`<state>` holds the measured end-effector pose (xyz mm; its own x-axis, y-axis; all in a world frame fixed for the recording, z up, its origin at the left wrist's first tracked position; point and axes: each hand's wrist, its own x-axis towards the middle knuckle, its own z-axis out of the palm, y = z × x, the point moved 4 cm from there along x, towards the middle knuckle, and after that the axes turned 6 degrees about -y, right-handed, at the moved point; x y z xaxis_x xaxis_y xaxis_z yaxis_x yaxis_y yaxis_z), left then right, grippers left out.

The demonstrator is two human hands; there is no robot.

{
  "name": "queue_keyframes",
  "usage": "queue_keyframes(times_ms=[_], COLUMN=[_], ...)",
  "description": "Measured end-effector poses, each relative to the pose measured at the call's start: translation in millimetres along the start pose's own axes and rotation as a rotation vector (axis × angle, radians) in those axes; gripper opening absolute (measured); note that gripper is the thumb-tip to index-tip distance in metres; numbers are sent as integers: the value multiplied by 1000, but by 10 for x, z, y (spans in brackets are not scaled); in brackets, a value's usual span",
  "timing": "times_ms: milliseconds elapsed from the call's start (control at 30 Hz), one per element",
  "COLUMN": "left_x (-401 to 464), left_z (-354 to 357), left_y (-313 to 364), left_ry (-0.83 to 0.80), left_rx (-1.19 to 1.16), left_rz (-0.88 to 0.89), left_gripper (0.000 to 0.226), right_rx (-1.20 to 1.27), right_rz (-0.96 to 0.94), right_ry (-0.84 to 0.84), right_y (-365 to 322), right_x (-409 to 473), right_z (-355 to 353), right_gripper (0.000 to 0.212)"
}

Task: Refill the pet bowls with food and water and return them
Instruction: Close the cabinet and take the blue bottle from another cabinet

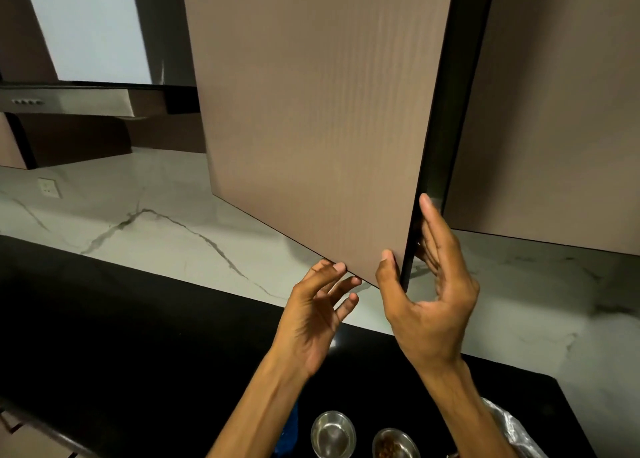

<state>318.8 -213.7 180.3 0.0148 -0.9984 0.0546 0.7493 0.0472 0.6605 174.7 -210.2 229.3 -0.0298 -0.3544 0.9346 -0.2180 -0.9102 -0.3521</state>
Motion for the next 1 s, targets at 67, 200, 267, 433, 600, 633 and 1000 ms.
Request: queue_keyframes(times_ms=[67, 200, 267, 433, 600, 633, 1000], left_x=[85, 245, 322, 495, 689, 726, 1054], left_z=[41, 107, 141, 237, 296, 306, 384], left_y=[-70, -216, -286, -385, -451, -469, -570], left_ry=[4, 8, 5, -37, -55, -56, -57], left_rx=[-6, -50, -69, -84, -67, -64, -38], left_rz=[-6, -47, -64, -51, -18, -14, 16], left_gripper=[19, 16, 14, 14, 19, 19, 20], right_rx=[-10, -36, -51, -56, -85, -105, -278], right_rz=[15, 21, 14, 44, 88, 79, 93], right_ry=[-2, 5, 12, 41, 102, 109, 156], right_y=[123, 355, 454, 686, 916, 954, 1366], right_x=[14, 57, 85, 109, 71, 71, 138], right_z=[-51, -146, -181, -229, -264, -275, -343], right_gripper=[74, 70, 68, 66, 58, 56, 59])
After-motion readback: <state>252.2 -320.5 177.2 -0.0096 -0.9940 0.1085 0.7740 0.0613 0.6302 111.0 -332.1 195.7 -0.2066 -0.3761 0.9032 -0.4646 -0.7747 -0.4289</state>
